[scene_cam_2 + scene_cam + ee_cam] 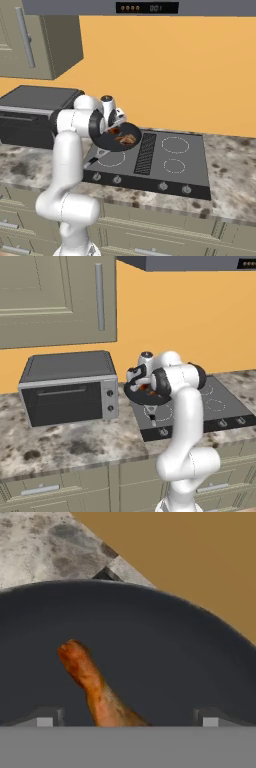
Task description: Take the chicken drumsticks from the pan and place one on each plate on the dining counter.
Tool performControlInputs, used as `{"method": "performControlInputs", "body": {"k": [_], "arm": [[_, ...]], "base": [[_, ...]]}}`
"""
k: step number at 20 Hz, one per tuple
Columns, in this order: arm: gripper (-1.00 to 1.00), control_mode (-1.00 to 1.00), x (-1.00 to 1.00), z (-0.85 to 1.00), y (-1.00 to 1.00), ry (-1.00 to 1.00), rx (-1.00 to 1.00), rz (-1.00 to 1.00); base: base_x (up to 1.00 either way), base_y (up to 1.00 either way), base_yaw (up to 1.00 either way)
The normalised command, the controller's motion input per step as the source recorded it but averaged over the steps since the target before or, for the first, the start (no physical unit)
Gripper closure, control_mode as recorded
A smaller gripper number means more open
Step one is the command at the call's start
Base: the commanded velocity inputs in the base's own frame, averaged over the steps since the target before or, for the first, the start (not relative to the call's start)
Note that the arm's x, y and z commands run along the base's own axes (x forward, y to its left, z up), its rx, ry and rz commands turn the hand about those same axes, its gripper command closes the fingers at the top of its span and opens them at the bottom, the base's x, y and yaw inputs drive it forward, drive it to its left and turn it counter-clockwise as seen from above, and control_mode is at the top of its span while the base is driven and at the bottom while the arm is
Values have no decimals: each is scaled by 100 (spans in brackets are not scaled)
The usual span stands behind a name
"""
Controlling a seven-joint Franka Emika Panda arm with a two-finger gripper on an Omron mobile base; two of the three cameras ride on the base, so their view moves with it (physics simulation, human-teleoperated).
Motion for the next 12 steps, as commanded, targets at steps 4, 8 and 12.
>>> {"method": "performControlInputs", "body": {"k": [4, 8, 12], "arm": [[-100, -100, 12, -30, 0, 0, 0, 0], [100, -100, 5, -26, 0, 0, 0, 0], [100, -100, -9, 6, -6, 0, 0, 0]], "base": [[0, 0, 0], [0, 0, 0], [0, 0, 0]]}}
